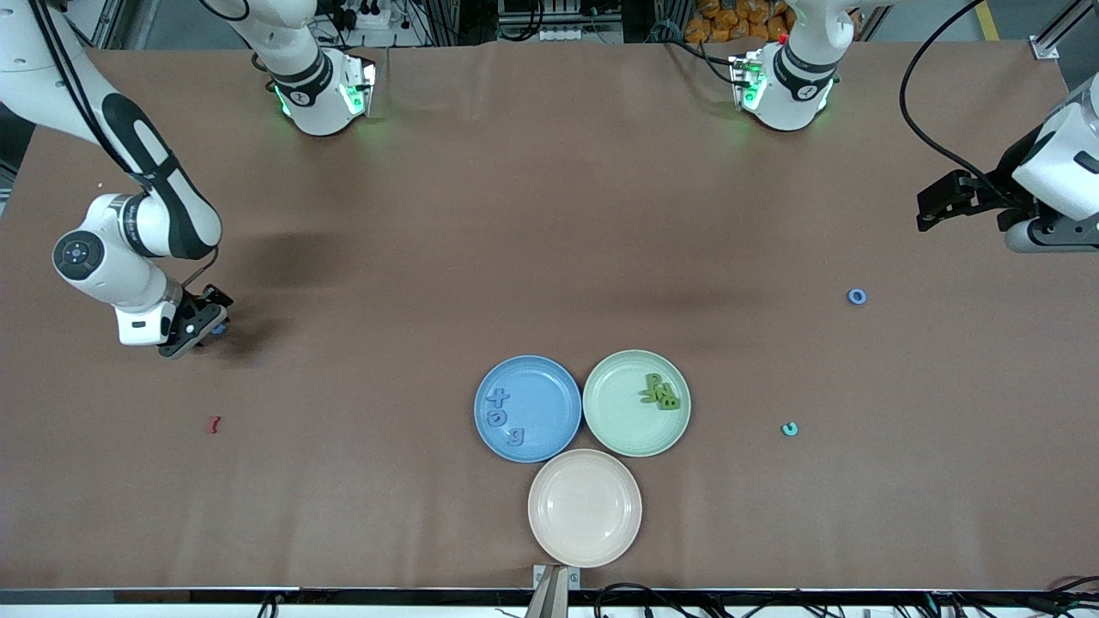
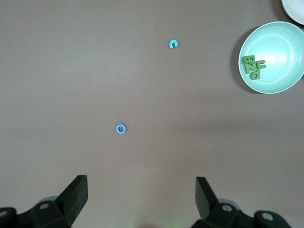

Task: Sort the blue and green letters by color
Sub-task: 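Grasp the blue 3 with the right gripper, then carry the blue 3 over the blue plate and open the right gripper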

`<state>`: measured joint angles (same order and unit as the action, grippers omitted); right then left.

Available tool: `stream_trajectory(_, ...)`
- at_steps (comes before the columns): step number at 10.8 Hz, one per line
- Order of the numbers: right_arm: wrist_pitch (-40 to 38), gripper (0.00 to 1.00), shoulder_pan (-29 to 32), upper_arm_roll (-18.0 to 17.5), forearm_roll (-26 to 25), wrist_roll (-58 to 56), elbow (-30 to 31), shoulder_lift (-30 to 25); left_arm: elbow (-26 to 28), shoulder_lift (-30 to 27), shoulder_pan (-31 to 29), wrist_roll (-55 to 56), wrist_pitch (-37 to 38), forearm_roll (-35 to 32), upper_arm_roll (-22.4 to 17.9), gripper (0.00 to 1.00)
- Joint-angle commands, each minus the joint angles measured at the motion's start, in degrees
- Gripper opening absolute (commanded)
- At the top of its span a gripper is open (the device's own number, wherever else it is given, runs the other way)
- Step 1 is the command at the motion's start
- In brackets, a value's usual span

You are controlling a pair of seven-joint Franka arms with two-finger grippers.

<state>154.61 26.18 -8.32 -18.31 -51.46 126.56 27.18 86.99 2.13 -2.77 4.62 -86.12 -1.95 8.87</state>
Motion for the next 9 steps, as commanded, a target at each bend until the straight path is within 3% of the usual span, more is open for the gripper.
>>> stream_trajectory(1,0.7,0.00,1.4,-0.8,-1.4,-1.4,0.9,0.2,-1.5,1.0,-0.7,-0.9,0.6,1.5,0.1,1.00)
stream_trajectory(5,0.7,0.00,1.2,-1.2,-0.9,-0.7,0.0,0.1,-1.4,1.4,-0.5,-0.8,0.0,1.7,0.2,1.00)
stream_trajectory(9,-0.1,0.00,-0.1,-5.2,-0.5,6.2,-3.2,-0.1,-1.4,1.4,-0.4,-0.5,-0.1,1.6,0.2,1.00)
